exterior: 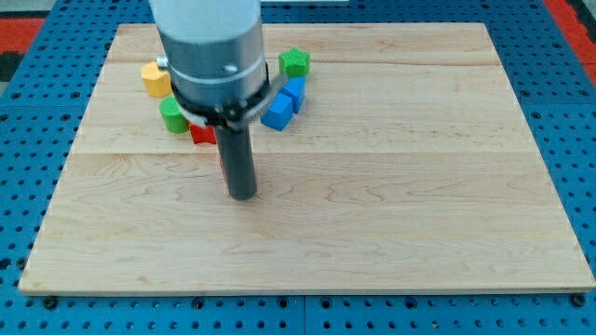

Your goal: Move the red circle closer to blue cube

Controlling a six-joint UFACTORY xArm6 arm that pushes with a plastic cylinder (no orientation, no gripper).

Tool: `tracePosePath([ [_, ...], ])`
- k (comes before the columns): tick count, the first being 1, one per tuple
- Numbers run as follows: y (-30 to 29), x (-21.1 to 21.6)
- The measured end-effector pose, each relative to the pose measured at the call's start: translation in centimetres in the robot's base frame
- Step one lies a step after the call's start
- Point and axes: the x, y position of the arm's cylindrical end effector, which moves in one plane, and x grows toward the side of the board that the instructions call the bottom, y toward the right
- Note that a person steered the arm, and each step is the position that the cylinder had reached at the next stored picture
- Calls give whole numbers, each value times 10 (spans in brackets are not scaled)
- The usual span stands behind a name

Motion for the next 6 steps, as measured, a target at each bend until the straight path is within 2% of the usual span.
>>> tracePosePath([
  [1,-42,-48],
  [2,-36,-66],
  [4,-1,-47],
  [6,-31,-47],
])
